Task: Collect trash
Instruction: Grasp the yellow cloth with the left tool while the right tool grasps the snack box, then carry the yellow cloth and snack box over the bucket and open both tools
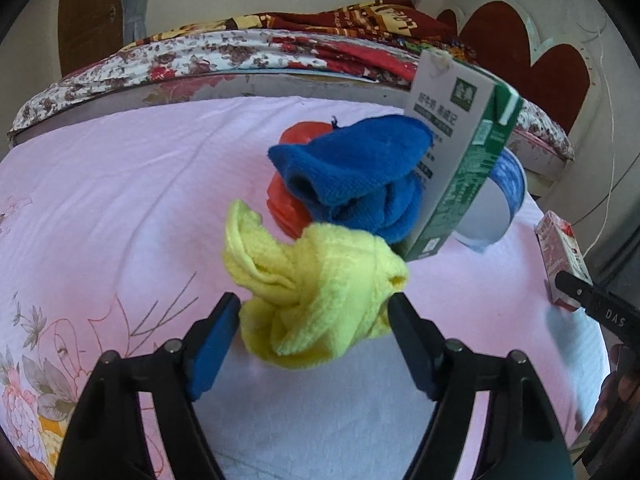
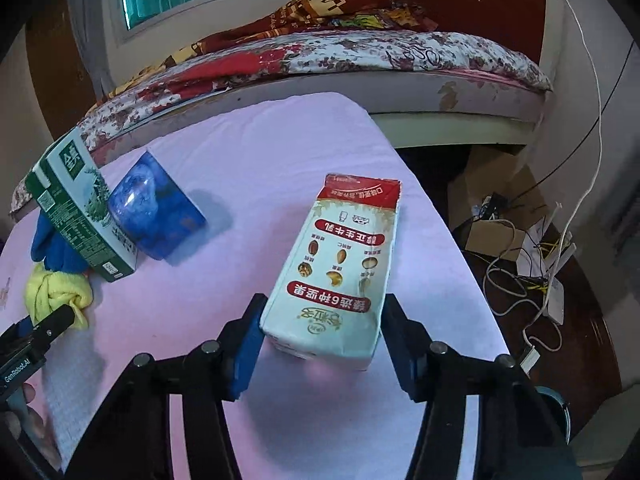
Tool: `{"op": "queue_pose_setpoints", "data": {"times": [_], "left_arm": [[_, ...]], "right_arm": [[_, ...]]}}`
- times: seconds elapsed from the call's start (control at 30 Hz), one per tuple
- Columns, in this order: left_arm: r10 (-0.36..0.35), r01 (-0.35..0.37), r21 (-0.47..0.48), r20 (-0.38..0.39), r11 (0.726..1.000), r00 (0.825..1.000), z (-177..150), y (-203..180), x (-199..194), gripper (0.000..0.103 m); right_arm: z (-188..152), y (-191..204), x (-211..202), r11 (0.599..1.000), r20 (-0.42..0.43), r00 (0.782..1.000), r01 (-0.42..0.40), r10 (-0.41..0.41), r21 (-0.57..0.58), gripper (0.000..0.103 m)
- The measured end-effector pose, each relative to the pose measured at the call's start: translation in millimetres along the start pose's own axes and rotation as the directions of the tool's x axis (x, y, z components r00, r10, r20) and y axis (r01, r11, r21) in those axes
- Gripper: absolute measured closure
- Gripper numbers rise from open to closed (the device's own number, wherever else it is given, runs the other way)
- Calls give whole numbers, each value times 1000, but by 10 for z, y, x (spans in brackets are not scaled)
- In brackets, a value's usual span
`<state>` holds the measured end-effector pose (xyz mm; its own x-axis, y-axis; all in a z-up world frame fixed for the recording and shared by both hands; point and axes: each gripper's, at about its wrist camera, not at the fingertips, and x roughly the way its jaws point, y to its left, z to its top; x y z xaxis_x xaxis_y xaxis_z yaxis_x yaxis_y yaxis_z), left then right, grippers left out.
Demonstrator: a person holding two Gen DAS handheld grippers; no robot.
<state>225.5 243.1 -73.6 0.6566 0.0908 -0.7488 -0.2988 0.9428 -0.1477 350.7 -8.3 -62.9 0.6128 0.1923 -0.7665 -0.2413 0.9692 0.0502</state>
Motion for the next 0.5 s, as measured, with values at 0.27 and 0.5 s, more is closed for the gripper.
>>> {"op": "queue_pose_setpoints", "data": {"times": [0.27,0.5], "left_arm": [[12,-12,9,-39,1000,999,81,-30,164,27],[-27,28,41,-28,999,999,19,-36,69,71]], "right_arm": [[176,28,244,999,-41,998,38,-39,-19,41],[113,8,142,999,-15,1000,0,-1,-41,48]]}}
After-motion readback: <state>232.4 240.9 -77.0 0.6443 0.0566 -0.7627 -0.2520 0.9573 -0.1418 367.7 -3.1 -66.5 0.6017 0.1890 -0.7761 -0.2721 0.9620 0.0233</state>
